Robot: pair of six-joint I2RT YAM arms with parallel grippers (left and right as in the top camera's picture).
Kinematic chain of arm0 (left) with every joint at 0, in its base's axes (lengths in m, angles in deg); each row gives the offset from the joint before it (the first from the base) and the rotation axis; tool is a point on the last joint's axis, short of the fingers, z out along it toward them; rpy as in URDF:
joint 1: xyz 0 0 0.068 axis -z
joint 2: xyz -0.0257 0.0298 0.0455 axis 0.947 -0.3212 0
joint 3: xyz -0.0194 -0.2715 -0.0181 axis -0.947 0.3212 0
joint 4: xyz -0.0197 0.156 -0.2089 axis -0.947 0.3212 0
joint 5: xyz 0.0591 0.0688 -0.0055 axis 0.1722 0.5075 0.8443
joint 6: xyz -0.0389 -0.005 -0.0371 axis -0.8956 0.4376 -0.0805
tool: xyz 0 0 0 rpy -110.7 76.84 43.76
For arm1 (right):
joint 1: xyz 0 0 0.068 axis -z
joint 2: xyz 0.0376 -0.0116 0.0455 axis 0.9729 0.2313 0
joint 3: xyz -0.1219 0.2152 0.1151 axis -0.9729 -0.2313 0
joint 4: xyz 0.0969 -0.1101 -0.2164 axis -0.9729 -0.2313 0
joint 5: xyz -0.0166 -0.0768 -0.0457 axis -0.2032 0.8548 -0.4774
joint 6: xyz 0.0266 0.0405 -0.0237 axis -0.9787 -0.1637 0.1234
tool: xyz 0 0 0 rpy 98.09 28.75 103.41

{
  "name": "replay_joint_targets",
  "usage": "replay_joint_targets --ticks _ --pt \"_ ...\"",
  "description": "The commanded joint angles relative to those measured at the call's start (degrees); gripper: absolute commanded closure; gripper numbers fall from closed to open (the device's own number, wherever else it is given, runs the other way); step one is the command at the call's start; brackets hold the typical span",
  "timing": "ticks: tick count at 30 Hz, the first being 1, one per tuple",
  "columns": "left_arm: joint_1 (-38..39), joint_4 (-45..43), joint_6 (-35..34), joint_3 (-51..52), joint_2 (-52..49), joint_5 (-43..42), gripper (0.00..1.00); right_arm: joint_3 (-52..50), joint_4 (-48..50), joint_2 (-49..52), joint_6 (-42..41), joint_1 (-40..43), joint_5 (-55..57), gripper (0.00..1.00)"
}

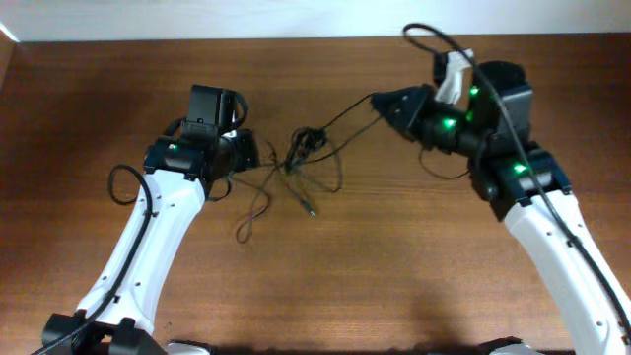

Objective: Untangle cables

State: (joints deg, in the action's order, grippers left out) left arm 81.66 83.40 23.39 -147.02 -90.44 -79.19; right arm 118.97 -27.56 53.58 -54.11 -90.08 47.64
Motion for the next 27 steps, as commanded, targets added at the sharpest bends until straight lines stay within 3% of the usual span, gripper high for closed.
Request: replay_joint_targets --ticks 1,8,12,19,27 --pt "-1.99 1.22 -4.15 -0.63 -0.50 8.17 1.00 3.80 0.96 -4.00 0.39 6.56 1.31 0.96" --pt "-5.46 1.97 -6.54 -0.63 -0.94 11.10 1.00 15.13 0.87 -5.75 -0.63 17.73 -7.34 0.96" --pt "-6.16 1.95 -6.80 -0.63 -0.94 9.46 1.00 15.98 -0.37 -5.62 -0.59 18.32 -11.74 0.96" --pt "-6.67 2.86 -8.59 -0.63 -0.94 12.92 1.00 15.98 -2.47 -5.14 -0.48 19.58 -9.51 0.96" --pt "-12.96 5.88 -14.12 -0.63 -0.94 14.05 1.00 15.98 -6.14 -5.09 -0.33 29.62 -3.50 0.96"
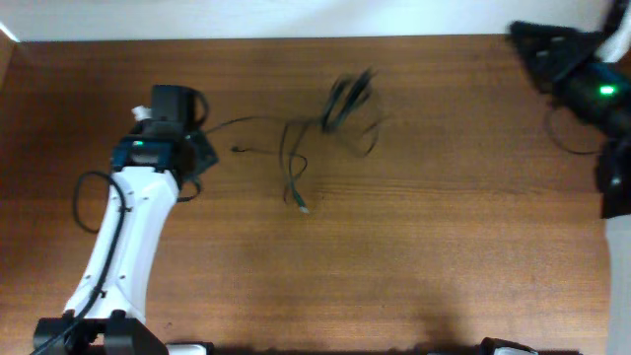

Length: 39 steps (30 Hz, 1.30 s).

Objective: Untangle cables

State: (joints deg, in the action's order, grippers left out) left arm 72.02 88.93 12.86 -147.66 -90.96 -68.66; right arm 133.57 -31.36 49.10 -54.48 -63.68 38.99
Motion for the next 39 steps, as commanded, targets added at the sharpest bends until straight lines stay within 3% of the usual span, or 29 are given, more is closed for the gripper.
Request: replay_joint_targets --ticks 1,5,8,12,13,15,19,25,32,39 --pt "-3.78 0.35 -3.58 0.00 -0.42 3.02 1.00 1.38 -3.74 -0.55 0.31 3.89 5.66 0.96" --pt "-4.28 0.20 -3.58 0.00 -0.42 1.86 1.00 1.38 -8.55 -0.13 4.42 4.57 5.66 0.96" --pt "-4.11 -0.92 -3.04 0.00 -0.42 -3.65 1.00 1.38 -11.30 0.39 4.81 2.84 5.66 0.96" --pt "-2.67 -6.62 8.35 -0.07 -0.28 -19.15 1.00 1.38 -12.46 1.25 10.51 -0.72 4.52 0.76" --pt "-2.03 -8.87 11.32 -0.17 -0.07 -25.31 1.00 1.38 -12.94 1.57 12.17 -2.10 4.33 0.68" --pt "-0.76 -14.14 15.32 -0.70 0.90 -38.66 1.00 1.38 -14.95 2.38 14.97 -5.46 4.37 0.61" --pt "1.31 -26.05 15.93 -3.61 3.63 -57.31 1.00 1.38 -19.04 5.35 21.09 -12.39 4.72 0.48" --pt "5.31 -26.73 12.68 -18.56 6.45 -61.18 1.00 1.38 -20.96 13.44 22.56 -19.21 6.78 0.43" --pt "5.60 -26.80 -1.33 -33.27 6.51 -61.46 1.00 1.38 -18.10 20.98 28.74 -23.30 5.95 0.35" --pt "7.32 -27.65 -4.48 -36.50 6.54 -64.89 1.00 1.38 -11.34 21.53 24.37 -25.83 1.27 0.33"
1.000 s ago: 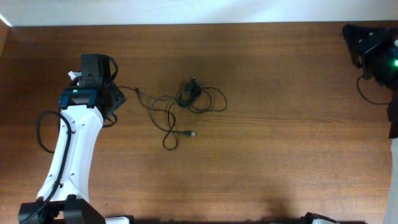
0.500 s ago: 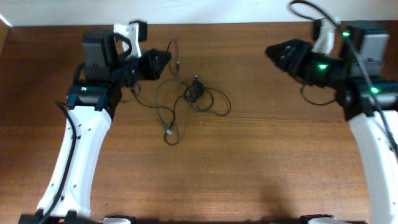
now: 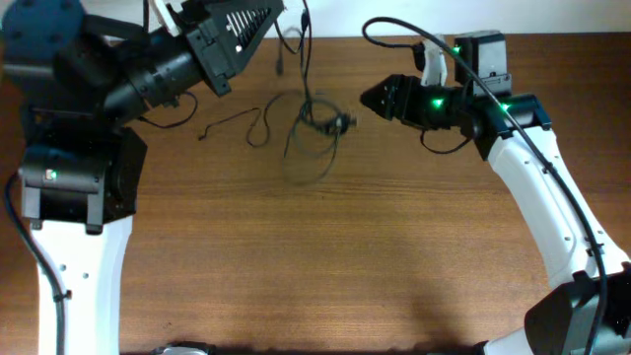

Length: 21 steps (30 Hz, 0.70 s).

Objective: Untangle cables

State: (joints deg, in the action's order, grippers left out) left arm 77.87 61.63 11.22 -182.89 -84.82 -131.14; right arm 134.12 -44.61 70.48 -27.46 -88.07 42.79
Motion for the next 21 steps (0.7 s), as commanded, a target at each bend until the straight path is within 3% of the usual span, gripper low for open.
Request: replay_joint_targets --ticks 1,3,11,17,21 --pt "2.19 -0.37 -2.84 -1.27 0.39 -2.36 1.00 0.83 2.23 0.15 -3.78 -1.77 -2.32 0.32" --pt "3.45 -1.55 -2.84 -1.27 0.39 -2.64 1.00 0.83 2.43 0.17 -4.13 -2.62 -1.97 0.28" --pt "5.62 -4.92 -2.75 -1.25 0.22 -2.32 1.00 0.83 -2.45 0.46 0.04 -6.62 -3.39 0.27" --pt "5.62 -3.78 -2.78 -1.25 0.02 3.96 1.00 0.83 -2.97 0.46 6.56 -6.49 -13.51 0.27" --pt "5.62 -3.19 -2.78 -1.25 0.00 7.91 1.00 0.83 -4.59 0.46 7.54 -6.51 -14.56 0.27"
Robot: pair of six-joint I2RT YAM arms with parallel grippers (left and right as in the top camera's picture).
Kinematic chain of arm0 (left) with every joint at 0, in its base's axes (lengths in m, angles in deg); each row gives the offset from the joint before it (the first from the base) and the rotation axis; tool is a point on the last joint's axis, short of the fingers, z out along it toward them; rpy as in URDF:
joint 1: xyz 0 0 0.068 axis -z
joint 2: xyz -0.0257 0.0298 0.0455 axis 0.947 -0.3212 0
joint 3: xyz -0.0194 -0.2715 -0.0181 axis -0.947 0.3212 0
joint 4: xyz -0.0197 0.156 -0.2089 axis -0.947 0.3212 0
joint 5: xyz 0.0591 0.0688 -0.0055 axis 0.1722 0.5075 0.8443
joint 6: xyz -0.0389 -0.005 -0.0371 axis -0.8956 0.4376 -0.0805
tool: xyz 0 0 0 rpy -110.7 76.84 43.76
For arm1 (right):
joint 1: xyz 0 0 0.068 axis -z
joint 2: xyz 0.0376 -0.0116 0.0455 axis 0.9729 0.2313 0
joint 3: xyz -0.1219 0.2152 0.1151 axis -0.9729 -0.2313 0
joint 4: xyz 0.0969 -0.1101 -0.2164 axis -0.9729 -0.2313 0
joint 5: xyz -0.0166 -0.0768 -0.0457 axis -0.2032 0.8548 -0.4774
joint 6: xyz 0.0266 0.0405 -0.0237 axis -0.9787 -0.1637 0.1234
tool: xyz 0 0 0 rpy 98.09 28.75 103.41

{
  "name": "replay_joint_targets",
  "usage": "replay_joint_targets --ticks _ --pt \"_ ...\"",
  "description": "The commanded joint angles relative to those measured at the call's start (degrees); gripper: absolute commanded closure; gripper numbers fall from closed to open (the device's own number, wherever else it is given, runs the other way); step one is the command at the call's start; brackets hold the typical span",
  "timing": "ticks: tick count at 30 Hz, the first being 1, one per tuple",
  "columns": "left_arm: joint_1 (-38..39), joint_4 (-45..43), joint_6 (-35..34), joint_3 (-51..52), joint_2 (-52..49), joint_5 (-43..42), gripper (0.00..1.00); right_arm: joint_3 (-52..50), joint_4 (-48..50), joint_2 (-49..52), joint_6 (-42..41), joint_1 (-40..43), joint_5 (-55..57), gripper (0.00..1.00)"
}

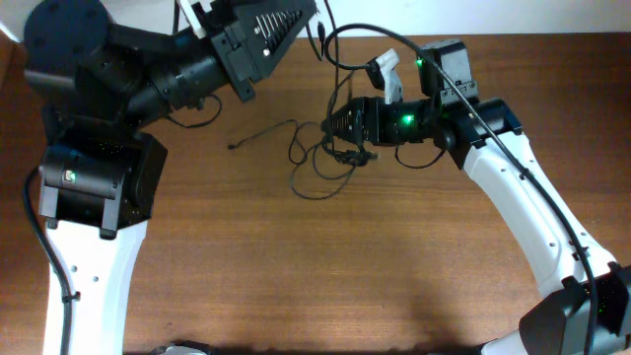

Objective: Untangle cables

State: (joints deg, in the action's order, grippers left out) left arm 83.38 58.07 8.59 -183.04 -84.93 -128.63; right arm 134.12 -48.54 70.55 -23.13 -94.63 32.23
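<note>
Thin dark cables lie on the brown table, bunched into a knot. One loose end trails left and a loop sags toward the front. A strand rises from the knot to my left gripper, which is held high near the overhead camera and looks shut on it. My right gripper has its tip pushed into the knot from the right, and its fingers look closed on the cable there.
The right arm's own black supply cable arcs above its wrist. The left arm's bulky body fills the left side of the view. The table's far edge runs along the top.
My right gripper has moved left and down from beside the knot into it. The left gripper has shifted slightly right, still high. The cable bundle sits a little further right and forward.
First both grippers held the tangle between them at table height. Then the arms were far apart and the cables lay spread between them. Later the left gripper was high with strands hanging and the right one beside the knot, where it now sits.
</note>
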Motion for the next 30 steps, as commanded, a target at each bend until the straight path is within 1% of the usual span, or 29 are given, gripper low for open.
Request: replay_joint_targets --ticks 1,5,8,11,15,17,21,25,27,30 --pt "0.11 0.68 -0.15 -1.09 0.11 6.43 1.00 0.83 -0.81 0.39 3.65 0.04 -4.46 0.27" --pt "0.11 0.87 -0.15 -1.09 0.11 8.83 1.00 0.83 -1.05 0.39 7.72 -0.02 -10.23 0.27" --pt "0.11 0.39 -0.17 -1.09 0.11 9.55 1.00 0.83 -2.99 0.42 7.85 -0.04 -9.60 0.28" --pt "0.11 0.26 -0.20 -1.09 0.13 9.92 1.00 0.83 -3.61 0.42 11.30 -0.04 -9.70 0.28" --pt "0.11 0.20 -2.58 -1.11 0.13 10.03 1.00 0.83 -3.63 0.42 20.28 -0.66 -9.66 0.27" --pt "0.11 -0.39 -2.56 -1.11 0.13 10.03 1.00 0.81 -3.58 0.42 22.75 -1.53 -9.55 0.27" --pt "0.11 -0.59 -5.57 -1.11 0.13 9.92 1.00 0.81 -3.58 0.42 22.91 -2.67 -2.03 0.27" --pt "0.11 -0.57 -5.95 -1.11 0.13 8.63 1.00 0.83 -3.02 0.42 22.88 -2.58 5.22 0.27" --pt "0.11 -0.22 -5.92 -1.09 0.13 8.52 1.00 0.83 -2.10 0.42 22.88 -2.34 7.65 0.27" --pt "0.11 1.68 -5.86 -1.09 0.13 8.76 1.00 0.87 -0.24 0.42 21.75 -1.36 7.65 0.27"
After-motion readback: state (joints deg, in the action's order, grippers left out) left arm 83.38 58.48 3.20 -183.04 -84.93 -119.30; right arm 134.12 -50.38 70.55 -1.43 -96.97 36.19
